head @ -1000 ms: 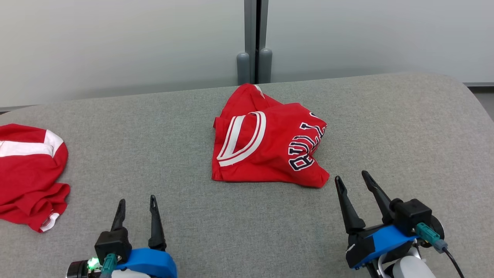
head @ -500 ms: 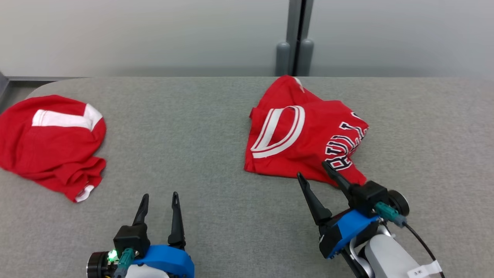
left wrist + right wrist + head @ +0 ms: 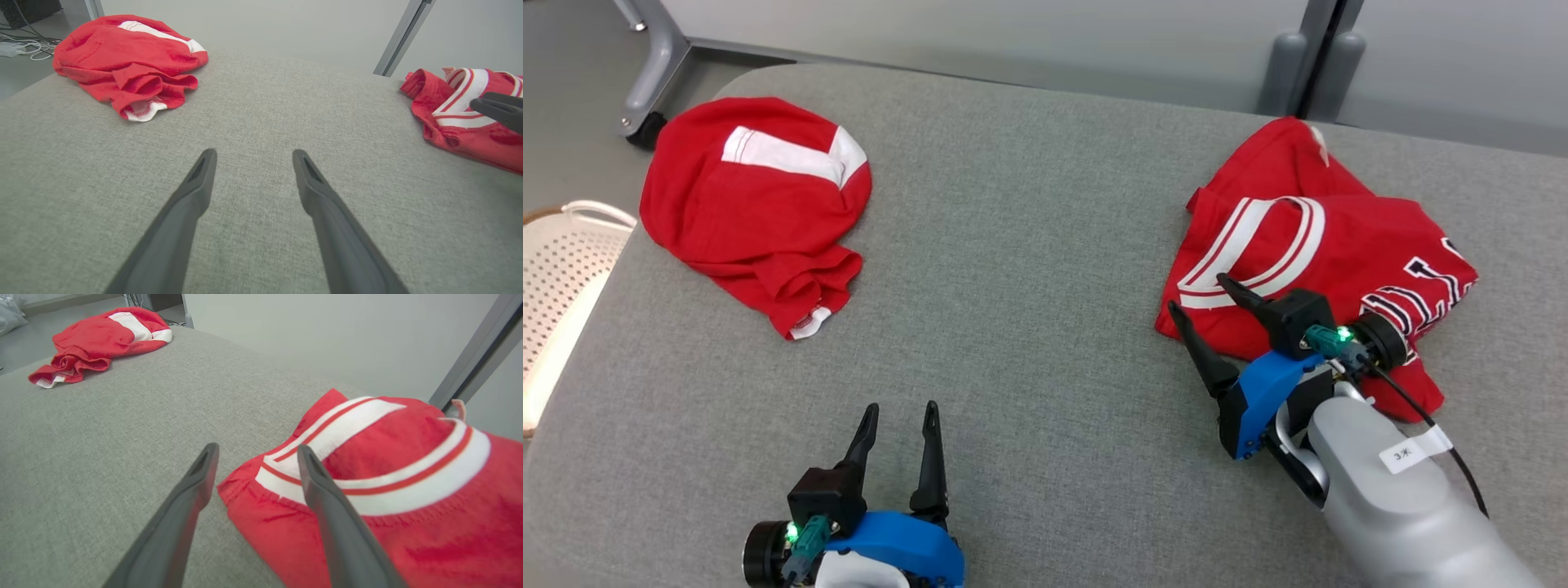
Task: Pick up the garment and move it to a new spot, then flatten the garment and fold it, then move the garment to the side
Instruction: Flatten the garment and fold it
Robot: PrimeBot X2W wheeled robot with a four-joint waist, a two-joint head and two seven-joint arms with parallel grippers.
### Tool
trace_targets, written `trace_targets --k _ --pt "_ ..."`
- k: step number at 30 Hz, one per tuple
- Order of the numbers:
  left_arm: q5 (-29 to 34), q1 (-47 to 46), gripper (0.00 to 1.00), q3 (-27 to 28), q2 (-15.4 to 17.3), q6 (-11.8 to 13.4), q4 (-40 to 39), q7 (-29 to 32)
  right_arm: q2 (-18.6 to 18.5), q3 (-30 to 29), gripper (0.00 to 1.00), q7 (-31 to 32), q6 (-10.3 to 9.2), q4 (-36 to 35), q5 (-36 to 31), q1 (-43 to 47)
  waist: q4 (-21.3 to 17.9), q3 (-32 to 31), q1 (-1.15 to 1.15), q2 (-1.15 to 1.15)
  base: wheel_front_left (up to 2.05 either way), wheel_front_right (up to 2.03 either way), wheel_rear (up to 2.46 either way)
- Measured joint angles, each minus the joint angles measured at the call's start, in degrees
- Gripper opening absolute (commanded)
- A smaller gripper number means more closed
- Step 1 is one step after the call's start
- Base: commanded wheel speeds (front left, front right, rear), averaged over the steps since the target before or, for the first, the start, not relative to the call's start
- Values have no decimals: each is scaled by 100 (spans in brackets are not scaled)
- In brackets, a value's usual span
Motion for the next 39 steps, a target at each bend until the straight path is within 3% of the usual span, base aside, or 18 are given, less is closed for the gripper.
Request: trace_targets --k 10,16,17,18,19,20,30,39 --pt "-245 -281 100 -270 -1 52 -78 0 -147 51 100 0 0 1007 -122 -687 283 507 0 0 0 0 0" --pt "-291 -297 100 -352 -2 78 -78 0 -74 223 100 -9 0 1159 -113 -697 269 561 -1 0 0 0 0" --pt "-292 -297 100 -354 -2 99 -79 0 -67 256 96 -10 0 1159 -94 -699 258 568 -1 0 0 0 0" --pt "-293 -300 100 -354 -2 100 -80 0 -66 289 48 -15 0 1154 -88 -699 245 574 -1 0 0 0 0" --pt "-296 -305 100 -358 -3 99 -81 0 -67 312 28 -15 0 1133 -74 -700 235 578 -1 0 0 0 0" --pt "-296 -312 100 -363 -2 100 -80 0 -68 334 0 -15 0 1110 -45 -699 224 578 -1 0 0 0 0" --pt "-304 -322 100 -401 -3 99 -64 0 -192 80 0 0 0 229 144 -446 83 418 -1 1 0 0 0" --pt "-241 -213 100 -299 -3 9 102 0 -160 -389 0 2 -1 -1116 311 -119 -116 4 -1 -1 0 0 0"
